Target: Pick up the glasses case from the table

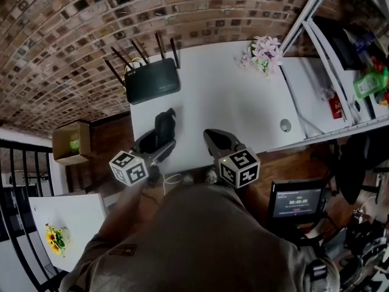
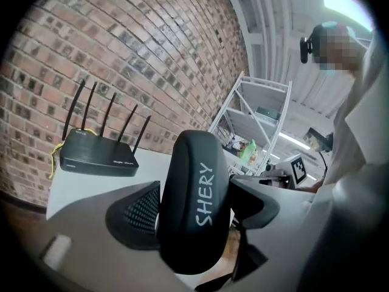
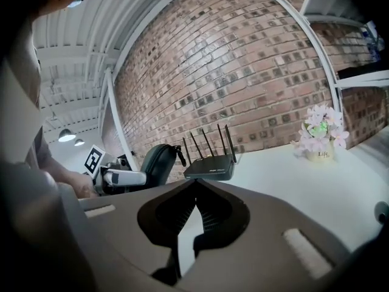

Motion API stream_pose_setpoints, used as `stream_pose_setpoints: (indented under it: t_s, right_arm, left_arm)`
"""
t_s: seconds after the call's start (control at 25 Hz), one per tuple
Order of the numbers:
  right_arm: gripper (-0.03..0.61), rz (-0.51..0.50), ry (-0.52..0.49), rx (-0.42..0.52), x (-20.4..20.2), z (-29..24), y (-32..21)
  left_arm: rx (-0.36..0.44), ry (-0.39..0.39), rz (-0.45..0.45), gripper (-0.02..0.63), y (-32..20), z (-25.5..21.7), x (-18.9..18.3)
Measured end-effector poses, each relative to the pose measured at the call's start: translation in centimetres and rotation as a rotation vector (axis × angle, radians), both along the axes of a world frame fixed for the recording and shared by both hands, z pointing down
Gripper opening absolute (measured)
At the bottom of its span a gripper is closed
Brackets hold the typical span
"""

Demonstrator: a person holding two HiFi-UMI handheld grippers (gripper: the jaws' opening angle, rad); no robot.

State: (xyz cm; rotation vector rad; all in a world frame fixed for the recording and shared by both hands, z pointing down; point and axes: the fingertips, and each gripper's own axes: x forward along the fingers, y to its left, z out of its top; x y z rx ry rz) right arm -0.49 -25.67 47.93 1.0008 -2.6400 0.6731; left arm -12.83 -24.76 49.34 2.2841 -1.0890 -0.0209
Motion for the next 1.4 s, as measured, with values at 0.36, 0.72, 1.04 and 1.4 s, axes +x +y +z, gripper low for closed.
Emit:
stream_pose_setpoints:
  t_s: [0.36,0.72,1.04,1.4]
  right_arm:
    - [0.012,-0.011,-0.023,0.027,-0.4,-0.8,0.3]
    - [0.011,0.001,-0.012,0.036,0.4,-1.1,0.1]
    - [0.011,0.016,-0.012,0.037,0.6,-1.1,-0.1]
    - [0.009,0.02,-0.006,0.037,0.3,-1.0,-0.1]
  left_arm:
    - [0.04,0.07,-0.034,0.354,1.1,-1.4,-0.1]
    - [0.055,0.076,-0.027,0.354,0.8,-2.0,0.7]
    - [0.063,0.073,-0.01,0.354,0.8,-2.1,0.8]
    - [0.06,0.07,0.001,0.354,0.7,-2.2,0.6]
